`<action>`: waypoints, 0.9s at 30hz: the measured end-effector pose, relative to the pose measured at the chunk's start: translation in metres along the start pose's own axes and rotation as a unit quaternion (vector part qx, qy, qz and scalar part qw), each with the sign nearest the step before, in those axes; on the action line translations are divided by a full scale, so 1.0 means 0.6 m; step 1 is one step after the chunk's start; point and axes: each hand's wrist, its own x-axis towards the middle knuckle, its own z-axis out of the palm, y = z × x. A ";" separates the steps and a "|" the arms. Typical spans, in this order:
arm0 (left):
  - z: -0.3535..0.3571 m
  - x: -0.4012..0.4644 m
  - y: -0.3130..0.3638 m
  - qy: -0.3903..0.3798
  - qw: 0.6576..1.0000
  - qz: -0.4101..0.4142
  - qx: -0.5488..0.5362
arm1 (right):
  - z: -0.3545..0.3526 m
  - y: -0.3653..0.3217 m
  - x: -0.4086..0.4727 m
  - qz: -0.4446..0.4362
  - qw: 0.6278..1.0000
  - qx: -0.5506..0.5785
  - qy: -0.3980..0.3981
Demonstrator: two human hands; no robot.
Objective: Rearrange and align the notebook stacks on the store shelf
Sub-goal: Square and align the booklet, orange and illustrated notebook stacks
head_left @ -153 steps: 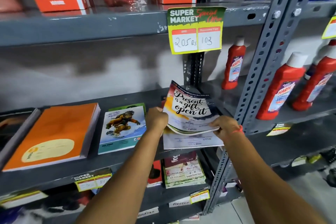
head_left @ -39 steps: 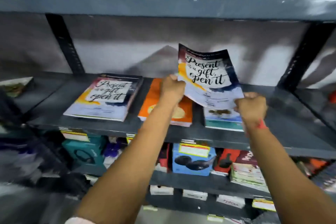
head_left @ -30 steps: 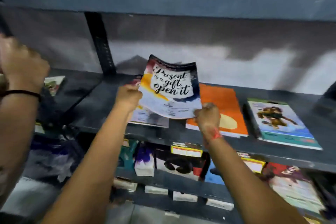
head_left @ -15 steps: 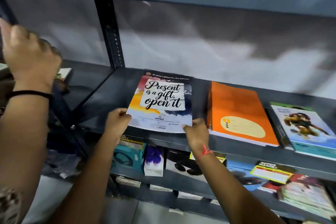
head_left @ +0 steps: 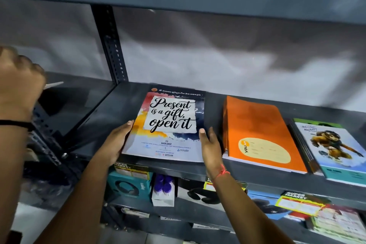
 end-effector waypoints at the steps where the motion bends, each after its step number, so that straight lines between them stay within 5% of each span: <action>1: 0.003 0.012 0.005 -0.016 1.000 0.002 0.005 | 0.000 -0.001 0.011 0.003 1.000 0.013 -0.003; 14: 0.033 0.065 0.033 -0.033 0.998 0.040 0.031 | 0.020 0.003 0.070 0.023 0.986 0.142 -0.082; 27: 0.020 0.093 0.019 -0.095 0.991 0.059 0.071 | 0.018 0.006 0.068 -0.003 0.990 0.116 -0.086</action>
